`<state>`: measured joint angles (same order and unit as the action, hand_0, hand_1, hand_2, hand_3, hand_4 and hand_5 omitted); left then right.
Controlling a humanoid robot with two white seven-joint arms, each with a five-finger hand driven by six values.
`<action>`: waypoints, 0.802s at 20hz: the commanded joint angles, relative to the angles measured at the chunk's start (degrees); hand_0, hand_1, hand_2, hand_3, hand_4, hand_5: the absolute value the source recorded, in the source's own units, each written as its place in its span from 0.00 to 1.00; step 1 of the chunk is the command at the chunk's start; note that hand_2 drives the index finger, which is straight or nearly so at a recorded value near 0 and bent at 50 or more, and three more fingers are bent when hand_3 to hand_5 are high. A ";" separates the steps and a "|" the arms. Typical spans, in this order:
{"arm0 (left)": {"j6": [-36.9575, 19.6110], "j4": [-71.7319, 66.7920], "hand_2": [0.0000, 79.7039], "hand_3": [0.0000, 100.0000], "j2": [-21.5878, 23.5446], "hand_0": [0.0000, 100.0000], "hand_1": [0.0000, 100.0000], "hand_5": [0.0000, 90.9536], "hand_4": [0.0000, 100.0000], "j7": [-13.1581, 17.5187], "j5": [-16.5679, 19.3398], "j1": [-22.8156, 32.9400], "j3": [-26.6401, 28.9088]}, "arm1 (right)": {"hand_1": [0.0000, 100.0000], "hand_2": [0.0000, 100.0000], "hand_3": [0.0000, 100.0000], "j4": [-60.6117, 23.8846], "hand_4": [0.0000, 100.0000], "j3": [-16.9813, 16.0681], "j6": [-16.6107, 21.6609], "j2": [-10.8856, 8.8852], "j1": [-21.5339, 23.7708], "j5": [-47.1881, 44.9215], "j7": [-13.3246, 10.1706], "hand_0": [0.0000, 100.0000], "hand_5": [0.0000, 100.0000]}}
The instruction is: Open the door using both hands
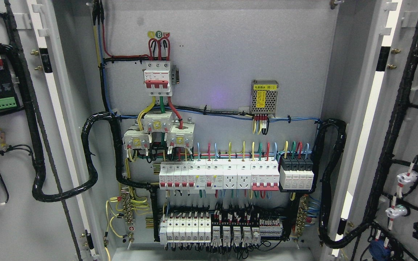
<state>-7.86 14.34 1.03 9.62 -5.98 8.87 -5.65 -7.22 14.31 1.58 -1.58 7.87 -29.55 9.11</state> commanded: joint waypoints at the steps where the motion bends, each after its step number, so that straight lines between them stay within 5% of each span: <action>1: -5.14 -19.87 0.00 0.00 -2.96 0.12 0.39 0.00 0.00 0.04 0.09 -0.87 0.11 | 0.39 0.00 0.00 3.44 0.00 -2.01 -1.41 0.79 -1.18 2.91 -0.23 0.12 0.00; 16: -4.71 -18.56 0.00 0.00 -2.96 0.12 0.39 0.00 0.00 0.31 -0.18 -0.79 0.20 | 0.39 0.00 0.00 3.44 0.00 -1.39 -0.88 3.42 -0.57 8.72 0.03 0.12 0.00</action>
<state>-13.30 -0.55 0.24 9.87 -6.18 8.15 -5.51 -4.61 13.07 0.62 -0.37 7.15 -21.71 9.05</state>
